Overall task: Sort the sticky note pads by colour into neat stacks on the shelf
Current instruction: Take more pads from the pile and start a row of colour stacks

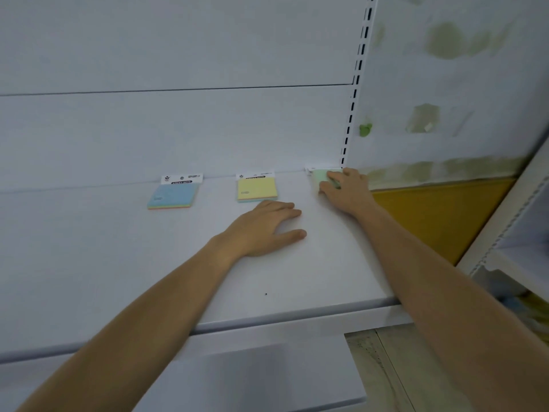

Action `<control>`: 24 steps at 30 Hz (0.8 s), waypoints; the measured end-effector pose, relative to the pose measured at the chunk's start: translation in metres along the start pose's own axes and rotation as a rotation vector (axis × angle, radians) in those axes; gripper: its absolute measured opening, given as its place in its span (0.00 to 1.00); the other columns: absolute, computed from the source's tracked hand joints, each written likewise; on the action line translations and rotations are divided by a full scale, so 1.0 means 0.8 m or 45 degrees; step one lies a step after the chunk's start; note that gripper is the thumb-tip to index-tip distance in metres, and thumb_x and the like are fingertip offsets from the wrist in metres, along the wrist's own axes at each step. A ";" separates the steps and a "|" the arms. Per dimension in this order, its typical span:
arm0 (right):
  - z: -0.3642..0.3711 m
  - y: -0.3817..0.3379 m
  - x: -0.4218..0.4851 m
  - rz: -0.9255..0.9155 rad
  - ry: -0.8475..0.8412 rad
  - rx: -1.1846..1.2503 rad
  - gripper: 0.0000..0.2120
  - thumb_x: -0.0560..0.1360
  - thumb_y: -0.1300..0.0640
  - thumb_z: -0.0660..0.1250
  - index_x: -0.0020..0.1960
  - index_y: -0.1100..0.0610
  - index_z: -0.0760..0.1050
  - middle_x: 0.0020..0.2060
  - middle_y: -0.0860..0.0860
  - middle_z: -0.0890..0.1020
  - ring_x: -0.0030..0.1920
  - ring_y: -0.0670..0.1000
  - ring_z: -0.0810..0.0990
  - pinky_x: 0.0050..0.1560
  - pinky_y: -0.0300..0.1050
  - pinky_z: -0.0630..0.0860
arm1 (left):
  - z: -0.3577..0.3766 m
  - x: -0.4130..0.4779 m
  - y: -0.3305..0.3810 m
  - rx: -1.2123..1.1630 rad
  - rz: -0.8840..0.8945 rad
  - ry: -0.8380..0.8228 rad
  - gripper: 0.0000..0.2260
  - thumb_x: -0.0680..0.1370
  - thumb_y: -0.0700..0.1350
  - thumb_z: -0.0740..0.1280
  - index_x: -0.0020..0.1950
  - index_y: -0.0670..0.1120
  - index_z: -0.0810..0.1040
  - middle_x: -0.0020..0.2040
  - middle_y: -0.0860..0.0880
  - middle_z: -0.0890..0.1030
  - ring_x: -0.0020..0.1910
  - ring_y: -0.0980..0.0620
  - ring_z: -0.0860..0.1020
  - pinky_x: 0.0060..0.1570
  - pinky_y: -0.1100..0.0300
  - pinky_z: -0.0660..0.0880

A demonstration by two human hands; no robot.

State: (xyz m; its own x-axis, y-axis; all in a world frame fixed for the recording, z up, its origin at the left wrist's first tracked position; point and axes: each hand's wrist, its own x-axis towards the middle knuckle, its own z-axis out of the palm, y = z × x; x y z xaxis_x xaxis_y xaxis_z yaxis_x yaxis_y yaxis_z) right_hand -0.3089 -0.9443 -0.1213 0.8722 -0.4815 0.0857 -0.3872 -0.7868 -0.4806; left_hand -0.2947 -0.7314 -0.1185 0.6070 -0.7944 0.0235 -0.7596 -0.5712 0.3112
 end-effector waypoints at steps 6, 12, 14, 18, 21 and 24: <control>-0.002 -0.003 -0.009 -0.046 -0.034 -0.077 0.30 0.75 0.42 0.57 0.73 0.51 0.57 0.75 0.55 0.53 0.75 0.58 0.48 0.73 0.54 0.53 | -0.001 -0.003 0.002 0.097 -0.062 0.120 0.25 0.77 0.61 0.57 0.73 0.55 0.61 0.75 0.58 0.59 0.75 0.58 0.55 0.70 0.57 0.60; -0.002 -0.007 -0.010 -0.131 0.116 -0.167 0.29 0.75 0.39 0.57 0.72 0.49 0.59 0.76 0.54 0.54 0.76 0.56 0.48 0.75 0.55 0.44 | 0.000 -0.005 0.004 0.149 -0.061 0.164 0.23 0.78 0.60 0.55 0.71 0.54 0.64 0.74 0.57 0.64 0.74 0.57 0.59 0.68 0.58 0.62; -0.004 -0.016 -0.010 -0.317 0.273 -0.177 0.26 0.75 0.42 0.58 0.70 0.50 0.64 0.74 0.52 0.61 0.76 0.54 0.53 0.75 0.54 0.46 | -0.003 -0.008 0.000 0.240 -0.033 0.249 0.22 0.78 0.58 0.55 0.71 0.53 0.65 0.73 0.56 0.66 0.73 0.55 0.62 0.66 0.57 0.65; 0.000 -0.060 -0.022 -0.721 0.289 -0.362 0.21 0.76 0.46 0.60 0.67 0.53 0.70 0.70 0.53 0.70 0.71 0.54 0.65 0.71 0.49 0.56 | -0.025 -0.024 -0.024 0.480 0.136 0.418 0.22 0.77 0.56 0.52 0.62 0.47 0.76 0.60 0.47 0.80 0.59 0.47 0.78 0.48 0.55 0.77; 0.014 -0.104 -0.032 -0.851 0.204 -0.499 0.20 0.77 0.47 0.58 0.67 0.52 0.69 0.67 0.52 0.73 0.67 0.54 0.69 0.65 0.48 0.63 | -0.042 -0.054 -0.066 0.695 0.145 0.445 0.20 0.73 0.54 0.54 0.48 0.45 0.82 0.43 0.47 0.85 0.39 0.47 0.84 0.32 0.58 0.80; 0.039 -0.174 -0.050 -0.964 0.176 -0.569 0.19 0.78 0.47 0.56 0.66 0.52 0.70 0.64 0.52 0.75 0.64 0.55 0.72 0.61 0.47 0.67 | -0.060 -0.113 -0.124 0.846 0.046 0.365 0.20 0.72 0.53 0.54 0.44 0.47 0.83 0.38 0.49 0.85 0.34 0.48 0.83 0.29 0.62 0.77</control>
State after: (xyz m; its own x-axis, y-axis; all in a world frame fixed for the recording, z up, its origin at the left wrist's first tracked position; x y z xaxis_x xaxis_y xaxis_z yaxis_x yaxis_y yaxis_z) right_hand -0.2803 -0.8037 -0.0849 0.9089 0.2097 0.3604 0.1733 -0.9761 0.1308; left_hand -0.2627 -0.5926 -0.1057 0.5469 -0.7817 0.2996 -0.7067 -0.6230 -0.3353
